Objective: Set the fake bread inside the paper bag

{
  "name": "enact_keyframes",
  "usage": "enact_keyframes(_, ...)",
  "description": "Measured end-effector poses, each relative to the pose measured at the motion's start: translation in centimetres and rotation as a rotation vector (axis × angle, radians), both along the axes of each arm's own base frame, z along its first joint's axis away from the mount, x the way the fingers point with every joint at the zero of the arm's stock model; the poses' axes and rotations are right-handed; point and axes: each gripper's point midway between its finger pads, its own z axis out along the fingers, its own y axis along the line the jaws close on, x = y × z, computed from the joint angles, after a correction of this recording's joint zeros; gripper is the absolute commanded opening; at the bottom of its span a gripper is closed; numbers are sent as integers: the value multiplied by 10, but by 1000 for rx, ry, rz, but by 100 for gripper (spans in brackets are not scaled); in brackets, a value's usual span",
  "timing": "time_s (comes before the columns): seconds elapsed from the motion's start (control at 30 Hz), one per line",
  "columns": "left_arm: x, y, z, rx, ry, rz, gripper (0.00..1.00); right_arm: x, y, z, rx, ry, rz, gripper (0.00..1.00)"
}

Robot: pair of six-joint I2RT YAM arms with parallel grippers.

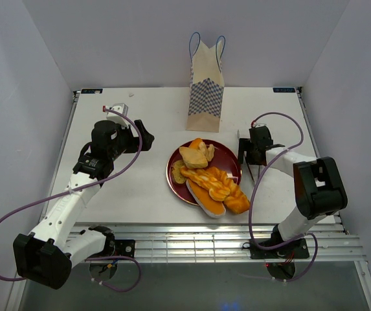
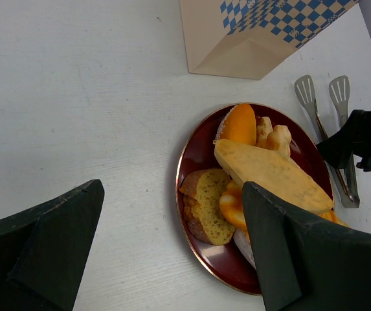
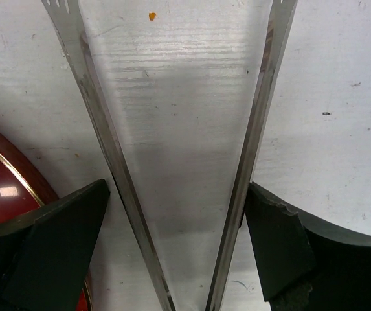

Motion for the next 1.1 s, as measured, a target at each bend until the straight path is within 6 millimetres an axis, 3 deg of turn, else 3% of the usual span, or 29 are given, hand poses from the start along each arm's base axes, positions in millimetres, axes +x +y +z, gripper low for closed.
enact_keyframes(0.33,0,0,0,-1,0,-1,98,-1,-8,-2,59,-36,-20,94)
enact_keyframes(0.47,0,-1,0,-2,1,-3,98,0,-8,-1,62,-43,-14,100)
enact_keyframes(0.5,0,-1,0,-2,1,-3,98,0,-8,-1,64,-44,-13,94)
enact_keyframes(0.7,0,-1,0,-2,1,-4,98,1,-8,-1,68,-45,-9,83)
enact_keyframes(1.1,1,-2,-4,0,12,-7,98,0,-10,-1,59,-40,-1,75)
